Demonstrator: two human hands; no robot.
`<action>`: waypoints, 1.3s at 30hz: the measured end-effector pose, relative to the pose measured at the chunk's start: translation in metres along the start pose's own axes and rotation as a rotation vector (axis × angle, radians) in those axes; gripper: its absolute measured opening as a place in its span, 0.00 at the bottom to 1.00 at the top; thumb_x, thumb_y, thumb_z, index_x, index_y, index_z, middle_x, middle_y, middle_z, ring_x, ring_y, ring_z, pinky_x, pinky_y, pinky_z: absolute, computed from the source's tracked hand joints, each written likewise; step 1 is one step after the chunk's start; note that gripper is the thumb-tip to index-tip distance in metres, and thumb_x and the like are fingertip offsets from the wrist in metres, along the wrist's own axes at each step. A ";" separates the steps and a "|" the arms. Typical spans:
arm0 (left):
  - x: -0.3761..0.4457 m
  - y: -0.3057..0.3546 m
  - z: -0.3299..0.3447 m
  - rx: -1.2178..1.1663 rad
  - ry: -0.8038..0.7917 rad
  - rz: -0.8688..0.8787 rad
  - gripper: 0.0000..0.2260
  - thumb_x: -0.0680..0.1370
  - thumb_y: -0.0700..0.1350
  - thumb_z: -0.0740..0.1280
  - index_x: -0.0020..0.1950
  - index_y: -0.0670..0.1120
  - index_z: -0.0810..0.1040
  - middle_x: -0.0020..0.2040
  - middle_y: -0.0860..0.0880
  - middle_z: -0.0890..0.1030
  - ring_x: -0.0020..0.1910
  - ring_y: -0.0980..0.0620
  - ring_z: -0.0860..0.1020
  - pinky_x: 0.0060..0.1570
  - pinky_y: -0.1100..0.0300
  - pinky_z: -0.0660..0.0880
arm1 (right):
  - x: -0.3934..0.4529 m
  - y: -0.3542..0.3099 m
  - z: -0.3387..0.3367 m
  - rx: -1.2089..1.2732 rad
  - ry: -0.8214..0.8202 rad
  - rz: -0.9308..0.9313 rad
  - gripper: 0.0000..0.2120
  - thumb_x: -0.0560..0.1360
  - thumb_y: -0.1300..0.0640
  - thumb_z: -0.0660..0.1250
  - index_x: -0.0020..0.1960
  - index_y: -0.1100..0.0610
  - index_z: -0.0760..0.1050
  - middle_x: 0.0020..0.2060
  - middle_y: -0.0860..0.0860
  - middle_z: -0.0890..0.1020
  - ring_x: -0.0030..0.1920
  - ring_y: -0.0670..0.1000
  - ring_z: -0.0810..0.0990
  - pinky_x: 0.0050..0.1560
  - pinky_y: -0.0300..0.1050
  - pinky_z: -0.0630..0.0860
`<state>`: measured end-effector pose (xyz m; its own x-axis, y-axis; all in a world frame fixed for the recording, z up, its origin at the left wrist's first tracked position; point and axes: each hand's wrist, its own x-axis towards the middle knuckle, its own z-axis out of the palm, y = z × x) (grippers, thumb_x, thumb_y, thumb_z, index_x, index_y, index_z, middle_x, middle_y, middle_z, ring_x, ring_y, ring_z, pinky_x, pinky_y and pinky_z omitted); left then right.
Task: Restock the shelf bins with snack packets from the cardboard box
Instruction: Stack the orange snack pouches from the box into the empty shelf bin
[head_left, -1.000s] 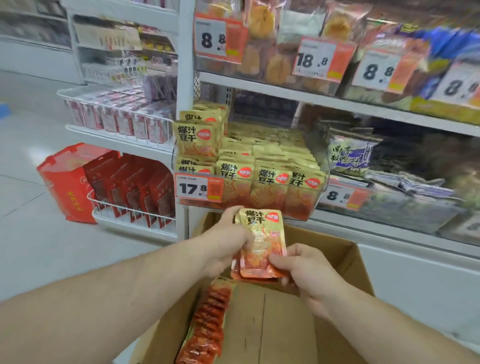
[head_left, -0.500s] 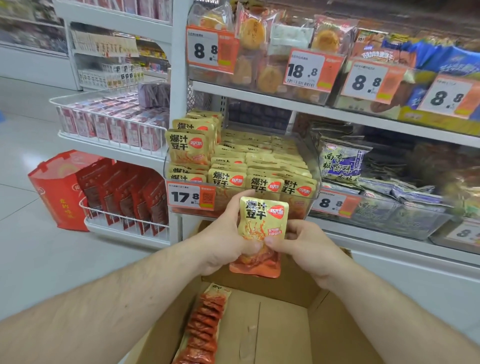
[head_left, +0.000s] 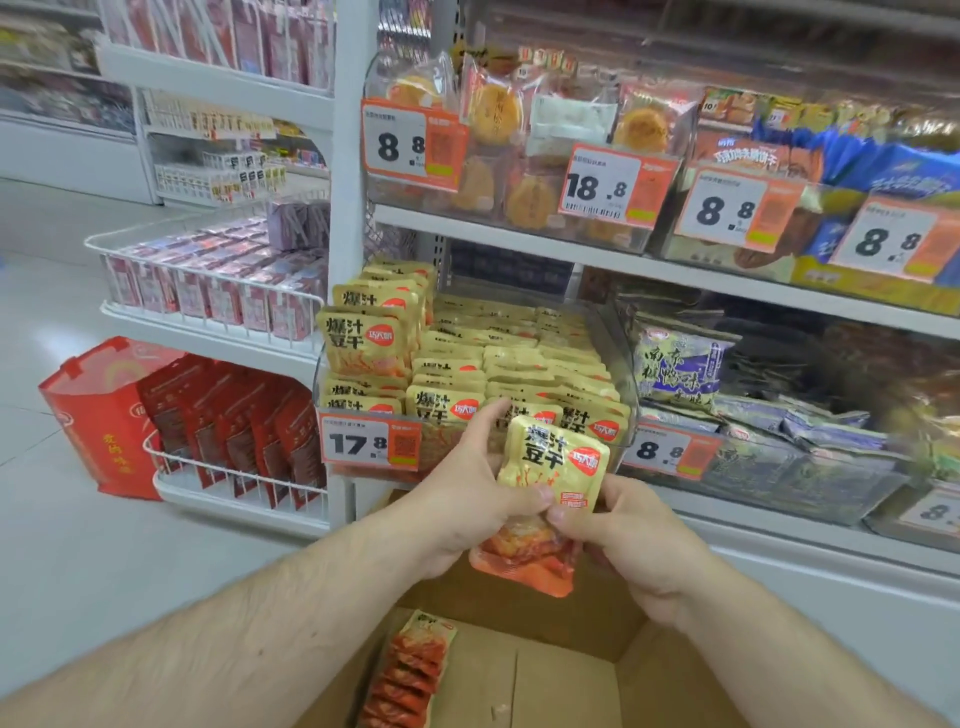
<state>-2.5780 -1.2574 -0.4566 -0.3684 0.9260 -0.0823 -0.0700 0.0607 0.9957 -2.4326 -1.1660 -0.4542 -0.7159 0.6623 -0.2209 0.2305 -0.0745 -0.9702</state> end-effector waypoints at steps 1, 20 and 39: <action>0.004 0.006 0.000 0.050 0.005 0.017 0.38 0.75 0.36 0.74 0.76 0.60 0.60 0.57 0.50 0.83 0.52 0.53 0.84 0.55 0.51 0.81 | 0.003 -0.007 -0.003 0.020 0.009 -0.016 0.09 0.75 0.67 0.69 0.54 0.59 0.81 0.45 0.54 0.87 0.40 0.47 0.85 0.33 0.33 0.75; 0.176 0.060 -0.062 1.475 0.099 0.053 0.32 0.81 0.63 0.53 0.81 0.48 0.53 0.80 0.44 0.58 0.79 0.42 0.53 0.76 0.41 0.51 | 0.137 -0.107 -0.028 -0.055 0.478 -0.355 0.10 0.74 0.66 0.72 0.49 0.53 0.78 0.46 0.50 0.85 0.47 0.50 0.83 0.51 0.49 0.78; 0.168 0.045 -0.060 1.433 0.124 -0.029 0.37 0.79 0.68 0.47 0.81 0.46 0.53 0.81 0.43 0.53 0.80 0.42 0.48 0.77 0.40 0.42 | 0.203 -0.112 -0.009 -0.411 0.413 -0.491 0.11 0.72 0.63 0.74 0.49 0.49 0.79 0.46 0.45 0.84 0.49 0.46 0.82 0.54 0.46 0.78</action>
<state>-2.6983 -1.1210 -0.4277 -0.4653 0.8846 -0.0318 0.8694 0.4635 0.1714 -2.5977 -1.0162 -0.3892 -0.5136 0.7790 0.3597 0.2337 0.5304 -0.8149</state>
